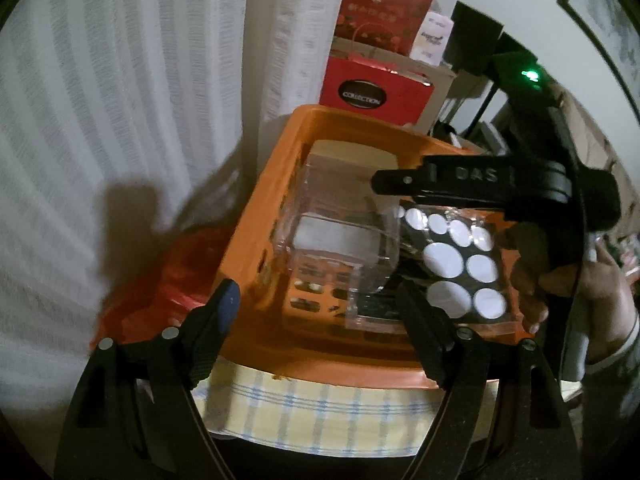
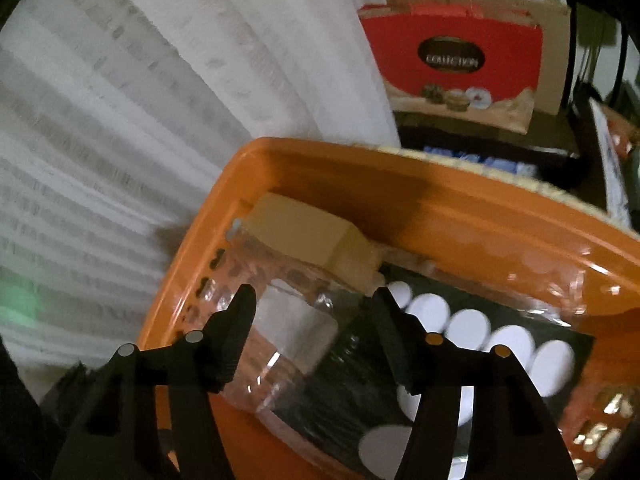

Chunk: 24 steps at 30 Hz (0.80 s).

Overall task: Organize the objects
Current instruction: 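Lower the clear box into the basket and open the right gripper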

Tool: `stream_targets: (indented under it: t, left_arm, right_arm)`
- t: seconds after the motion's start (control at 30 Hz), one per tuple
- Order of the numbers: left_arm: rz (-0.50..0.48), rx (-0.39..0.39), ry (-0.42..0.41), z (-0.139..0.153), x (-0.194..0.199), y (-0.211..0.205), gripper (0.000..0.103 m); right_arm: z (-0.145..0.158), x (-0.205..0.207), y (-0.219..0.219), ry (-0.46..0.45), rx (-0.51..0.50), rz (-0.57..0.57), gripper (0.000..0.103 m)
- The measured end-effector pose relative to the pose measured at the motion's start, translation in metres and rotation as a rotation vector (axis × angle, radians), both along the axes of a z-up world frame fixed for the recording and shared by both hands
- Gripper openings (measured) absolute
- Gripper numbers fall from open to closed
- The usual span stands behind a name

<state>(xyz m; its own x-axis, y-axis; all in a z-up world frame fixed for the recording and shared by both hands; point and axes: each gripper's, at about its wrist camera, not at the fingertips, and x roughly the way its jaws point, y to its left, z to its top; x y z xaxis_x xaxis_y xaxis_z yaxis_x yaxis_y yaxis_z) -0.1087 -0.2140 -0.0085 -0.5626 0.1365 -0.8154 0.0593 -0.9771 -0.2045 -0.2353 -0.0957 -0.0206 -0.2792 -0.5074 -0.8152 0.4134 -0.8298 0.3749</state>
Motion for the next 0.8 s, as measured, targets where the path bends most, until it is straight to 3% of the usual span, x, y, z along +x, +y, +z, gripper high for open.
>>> stream_targets:
  t: [0.2, 0.27, 0.4, 0.8]
  left_arm:
    - [0.013, 0.01, 0.029, 0.011, 0.002, 0.004, 0.08]
    - [0.004, 0.016, 0.038, 0.016, 0.002, 0.009, 0.089]
    - [-0.008, 0.03, 0.058, 0.025, 0.006, 0.019, 0.091]
    - [-0.064, -0.047, 0.079, 0.037, 0.013, 0.067, 0.092]
  right_arm:
    - [0.025, 0.026, 0.032, 0.093, 0.077, 0.003, 0.068]
    - [0.029, 0.036, 0.044, 0.104, 0.096, -0.004, 0.069]
    - [0.035, 0.053, 0.068, 0.127, 0.128, -0.028, 0.072]
    - [0.061, 0.11, 0.129, 0.212, 0.18, -0.119, 0.082]
